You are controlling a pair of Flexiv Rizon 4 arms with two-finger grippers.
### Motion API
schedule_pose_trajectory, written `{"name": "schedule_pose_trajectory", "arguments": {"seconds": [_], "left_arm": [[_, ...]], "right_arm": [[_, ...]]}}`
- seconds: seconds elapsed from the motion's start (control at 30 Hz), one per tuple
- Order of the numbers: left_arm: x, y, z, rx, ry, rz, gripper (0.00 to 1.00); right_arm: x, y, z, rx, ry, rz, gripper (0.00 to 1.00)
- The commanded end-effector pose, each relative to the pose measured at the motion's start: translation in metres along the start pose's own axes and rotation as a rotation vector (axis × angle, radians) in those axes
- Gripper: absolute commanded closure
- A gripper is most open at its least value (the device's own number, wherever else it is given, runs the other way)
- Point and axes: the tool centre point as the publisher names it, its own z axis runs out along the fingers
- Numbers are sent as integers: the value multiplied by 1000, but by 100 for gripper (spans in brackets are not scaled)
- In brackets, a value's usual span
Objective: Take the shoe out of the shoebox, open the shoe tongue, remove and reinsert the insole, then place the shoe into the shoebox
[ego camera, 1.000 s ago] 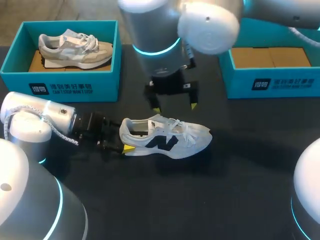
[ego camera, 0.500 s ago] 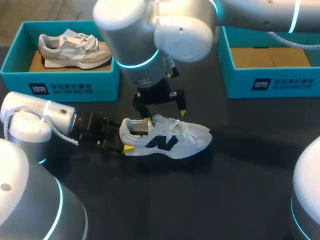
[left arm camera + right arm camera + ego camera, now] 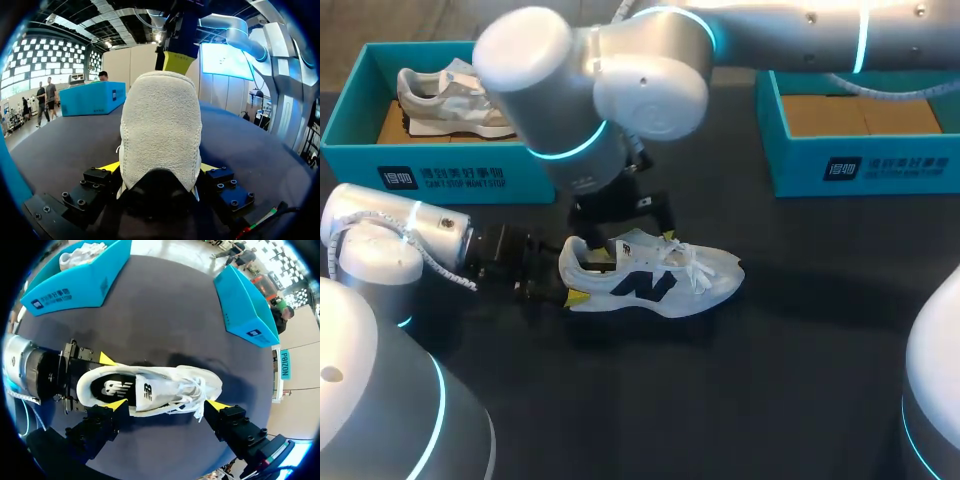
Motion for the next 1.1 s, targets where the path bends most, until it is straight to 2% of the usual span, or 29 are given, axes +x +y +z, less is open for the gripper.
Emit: {"name": "schedule_pose_trajectory", "arguments": {"seconds": [0.03,0.37,0.6,1.1], "left_arm": [[0,4,0,0,1,0,100],[0,4,0,0,1,0,100],[0,4,0,0,1,0,100],[0,4,0,0,1,0,100]], "right_arm": [[12,2,7,2,-27,-1,0],[22,5,25,19,-59,-2,0],[22,6,42,38,-114,8,0],[-2,2,60,84,-175,65,0]]}}
